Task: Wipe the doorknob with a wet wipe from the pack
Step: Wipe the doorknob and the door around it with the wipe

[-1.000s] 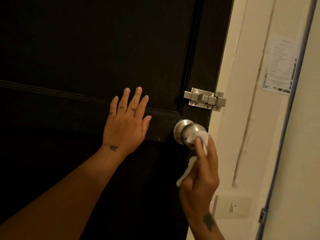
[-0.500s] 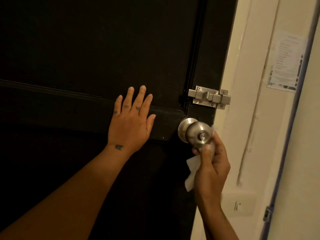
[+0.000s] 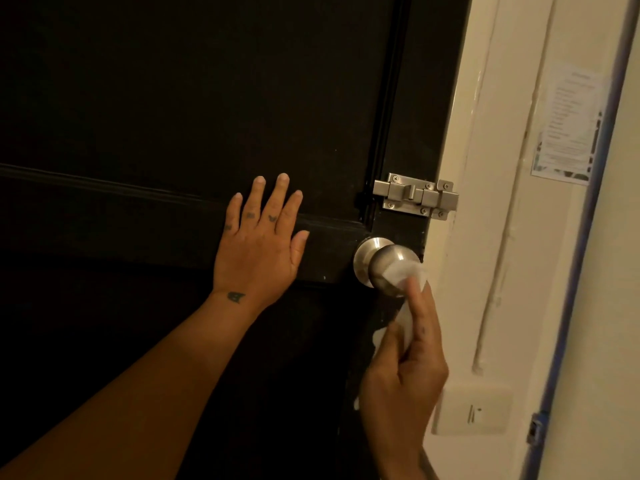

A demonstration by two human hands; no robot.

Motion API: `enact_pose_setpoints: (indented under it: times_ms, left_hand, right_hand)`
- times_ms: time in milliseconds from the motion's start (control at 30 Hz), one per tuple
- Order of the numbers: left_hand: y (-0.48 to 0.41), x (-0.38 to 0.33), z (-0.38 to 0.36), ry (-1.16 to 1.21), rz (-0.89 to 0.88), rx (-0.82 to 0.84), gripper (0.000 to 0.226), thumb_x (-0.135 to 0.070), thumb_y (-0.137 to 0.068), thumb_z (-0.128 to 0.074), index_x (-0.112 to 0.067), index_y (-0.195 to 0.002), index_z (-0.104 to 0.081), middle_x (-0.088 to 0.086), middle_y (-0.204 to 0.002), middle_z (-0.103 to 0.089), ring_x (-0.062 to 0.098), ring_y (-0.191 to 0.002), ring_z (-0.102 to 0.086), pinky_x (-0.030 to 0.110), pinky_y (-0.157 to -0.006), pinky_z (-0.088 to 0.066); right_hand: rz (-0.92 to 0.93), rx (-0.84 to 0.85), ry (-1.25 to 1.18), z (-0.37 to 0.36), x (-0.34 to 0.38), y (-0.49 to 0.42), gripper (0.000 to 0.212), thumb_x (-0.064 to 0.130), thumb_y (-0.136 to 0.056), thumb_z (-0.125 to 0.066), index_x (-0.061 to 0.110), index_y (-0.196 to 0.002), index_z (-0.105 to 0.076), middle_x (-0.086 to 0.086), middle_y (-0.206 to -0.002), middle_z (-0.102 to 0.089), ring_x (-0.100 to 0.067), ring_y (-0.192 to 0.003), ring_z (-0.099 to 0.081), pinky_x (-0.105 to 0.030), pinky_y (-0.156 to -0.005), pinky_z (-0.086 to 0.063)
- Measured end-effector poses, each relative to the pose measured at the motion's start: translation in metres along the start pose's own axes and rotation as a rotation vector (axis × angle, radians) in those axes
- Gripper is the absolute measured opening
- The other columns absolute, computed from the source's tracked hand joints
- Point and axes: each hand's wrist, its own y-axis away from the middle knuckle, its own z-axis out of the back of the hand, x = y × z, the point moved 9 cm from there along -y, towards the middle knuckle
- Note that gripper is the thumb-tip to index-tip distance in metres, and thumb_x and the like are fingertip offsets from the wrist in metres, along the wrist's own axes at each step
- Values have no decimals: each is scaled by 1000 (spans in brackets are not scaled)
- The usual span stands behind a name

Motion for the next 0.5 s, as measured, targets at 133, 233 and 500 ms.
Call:
enact_pose_setpoints:
  times_ms: [133, 233, 500]
  left_hand:
    - [0, 0, 1, 4, -3, 0, 54, -38, -91, -26, -11, -135, -40, 15, -145, -39, 37, -133, -36, 52, -106, -28]
    - [0, 0, 1, 7, -3, 4, 54, -38, -91, -26, -11, -135, -39, 14, -146, -39, 37, -133, -36, 53, -107, -28]
    - [0, 1, -1, -12, 0, 20, 54, -39, -91, -24, -12, -136, -38, 14, -147, -37, 37, -134, -34, 53, -106, -28]
  right_hand:
    - [85, -30, 31, 6, 3, -21, 52, -8, -83, -39, 14, -130, -44, 14, -133, -43, 9, -126, -34, -3, -99, -27]
    - [98, 39, 108, -6, 2, -44, 49, -13, -86, -41, 11, -128, -46, 2, -134, -47, -2, -127, -37, -9, -103, -28]
    - [498, 236, 493, -46, 30, -36, 35, 18, -82, -41, 8, -109, -61, -14, -120, -61, -28, -128, -32, -57, -105, -21]
